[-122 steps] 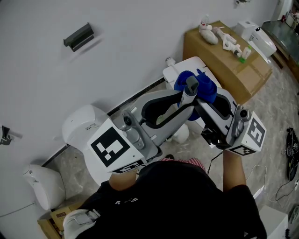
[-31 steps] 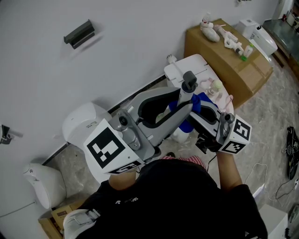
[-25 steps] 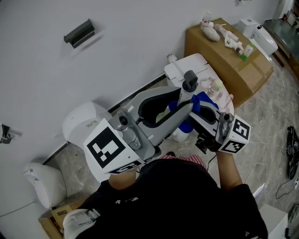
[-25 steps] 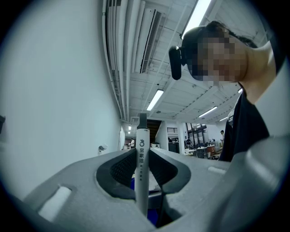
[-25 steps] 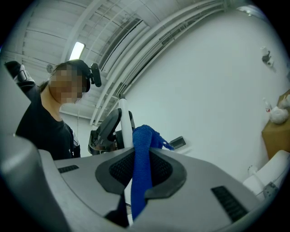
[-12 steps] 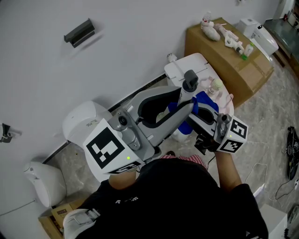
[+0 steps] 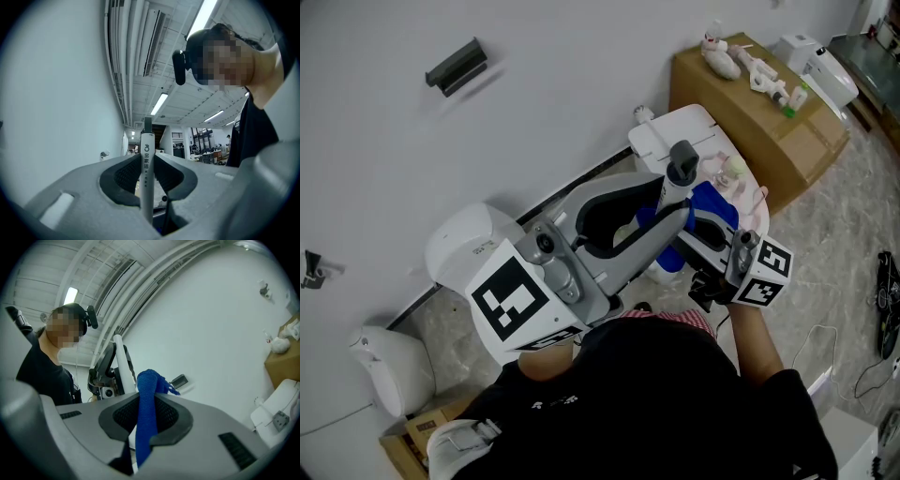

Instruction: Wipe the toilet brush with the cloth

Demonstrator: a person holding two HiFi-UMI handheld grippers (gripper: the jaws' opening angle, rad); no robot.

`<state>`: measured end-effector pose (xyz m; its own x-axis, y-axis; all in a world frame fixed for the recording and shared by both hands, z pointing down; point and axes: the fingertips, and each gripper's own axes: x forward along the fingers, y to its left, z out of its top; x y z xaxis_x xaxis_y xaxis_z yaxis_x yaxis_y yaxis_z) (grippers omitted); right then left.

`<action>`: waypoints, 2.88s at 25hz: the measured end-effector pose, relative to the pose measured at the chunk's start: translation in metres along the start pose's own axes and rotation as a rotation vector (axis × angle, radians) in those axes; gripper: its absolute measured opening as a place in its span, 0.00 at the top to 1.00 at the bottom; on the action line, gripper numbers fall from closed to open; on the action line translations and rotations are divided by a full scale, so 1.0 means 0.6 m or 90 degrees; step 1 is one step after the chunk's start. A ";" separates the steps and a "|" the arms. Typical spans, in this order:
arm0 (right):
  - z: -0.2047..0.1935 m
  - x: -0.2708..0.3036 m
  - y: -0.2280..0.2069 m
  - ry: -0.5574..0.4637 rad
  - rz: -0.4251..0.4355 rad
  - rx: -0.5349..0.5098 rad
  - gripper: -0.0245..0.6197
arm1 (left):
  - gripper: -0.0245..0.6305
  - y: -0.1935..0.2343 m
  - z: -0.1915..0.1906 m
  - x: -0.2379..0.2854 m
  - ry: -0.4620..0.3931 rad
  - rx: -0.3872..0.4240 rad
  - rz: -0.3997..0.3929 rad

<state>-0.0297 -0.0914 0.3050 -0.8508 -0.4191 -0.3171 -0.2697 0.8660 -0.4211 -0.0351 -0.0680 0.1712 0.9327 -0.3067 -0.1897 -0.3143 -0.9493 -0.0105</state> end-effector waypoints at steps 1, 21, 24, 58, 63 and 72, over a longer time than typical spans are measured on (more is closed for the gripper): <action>-0.002 0.000 -0.001 0.001 -0.002 0.001 0.86 | 0.82 0.000 0.000 0.000 0.000 0.000 -0.001; -0.040 -0.012 -0.026 0.029 -0.036 0.022 0.86 | 0.82 -0.005 0.005 0.002 -0.002 -0.006 -0.011; -0.051 -0.016 -0.033 0.036 -0.044 0.025 0.86 | 0.82 -0.007 0.004 0.001 -0.002 -0.006 -0.012; -0.131 -0.031 -0.075 0.098 -0.083 0.077 0.86 | 0.82 -0.010 0.012 0.002 -0.014 -0.009 -0.020; -0.138 -0.033 -0.075 0.102 -0.093 0.084 0.86 | 0.82 -0.011 0.013 0.003 -0.014 -0.013 -0.026; -0.149 -0.047 -0.086 0.101 -0.114 0.097 0.86 | 0.82 -0.019 0.021 0.006 -0.022 -0.008 -0.033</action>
<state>-0.0320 -0.1002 0.4114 -0.8590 -0.5032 -0.0948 -0.3609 0.7263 -0.5850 -0.0302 -0.0574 0.1582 0.9412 -0.2542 -0.2225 -0.2627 -0.9648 -0.0093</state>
